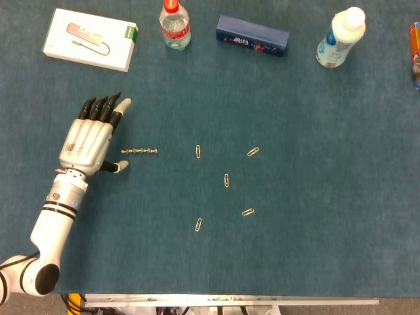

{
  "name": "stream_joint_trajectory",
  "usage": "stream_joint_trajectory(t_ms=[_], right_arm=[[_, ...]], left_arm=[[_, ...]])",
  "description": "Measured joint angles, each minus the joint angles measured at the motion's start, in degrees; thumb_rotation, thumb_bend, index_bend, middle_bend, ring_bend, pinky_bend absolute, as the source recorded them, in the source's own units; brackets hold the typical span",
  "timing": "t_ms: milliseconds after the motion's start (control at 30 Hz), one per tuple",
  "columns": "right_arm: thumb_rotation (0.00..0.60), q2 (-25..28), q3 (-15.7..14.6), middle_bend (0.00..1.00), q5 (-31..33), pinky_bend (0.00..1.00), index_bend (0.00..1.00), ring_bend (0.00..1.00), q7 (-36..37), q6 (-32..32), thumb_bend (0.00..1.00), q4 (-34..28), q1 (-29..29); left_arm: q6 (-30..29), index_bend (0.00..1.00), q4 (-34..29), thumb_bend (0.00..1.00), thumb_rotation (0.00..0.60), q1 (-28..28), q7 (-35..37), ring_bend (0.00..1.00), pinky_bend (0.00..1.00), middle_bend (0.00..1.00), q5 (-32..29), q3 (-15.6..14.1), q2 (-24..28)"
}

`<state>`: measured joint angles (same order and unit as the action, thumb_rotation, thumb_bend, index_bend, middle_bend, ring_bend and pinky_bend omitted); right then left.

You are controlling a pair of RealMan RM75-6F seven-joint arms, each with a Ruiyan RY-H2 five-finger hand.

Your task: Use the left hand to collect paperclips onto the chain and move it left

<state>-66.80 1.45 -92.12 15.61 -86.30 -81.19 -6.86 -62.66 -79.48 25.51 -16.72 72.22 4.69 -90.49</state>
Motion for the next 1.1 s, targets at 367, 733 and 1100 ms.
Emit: stream_joint_trajectory(t_ms=[367,733,1100], right_arm=[[0.600,-0.4,0.0,0.35,-0.1,0.22,0.53,0.25,0.5,-0.3,0.36,0.6,0.1],[0.600,-0.5,0.0,0.35,-0.1,0.22,0.53,0.25,0.8,-0.4,0.36,0.8,0.0],[0.600,-0.6,0.0,0.35,0.0,0.22,0.53,0.25,1.2,-0.3,0.36,1.0,0.0]], left_arm=[[0.6,0.28,-2.0,0.01,0.600,-0.1,0.5,0.00,0.00,0.00,-0.2,-0.8,0.7],[2.5,0.34,-1.5,0.17,0.600,0.7,1.5,0.00,0.00,0.00,-1.2,-0.5,0.3],[4.0,0.38,-1.3,0.26,0.600,1.4,1.4,0.00,0.00,0.00,-2.7,-0.3,-0.1]])
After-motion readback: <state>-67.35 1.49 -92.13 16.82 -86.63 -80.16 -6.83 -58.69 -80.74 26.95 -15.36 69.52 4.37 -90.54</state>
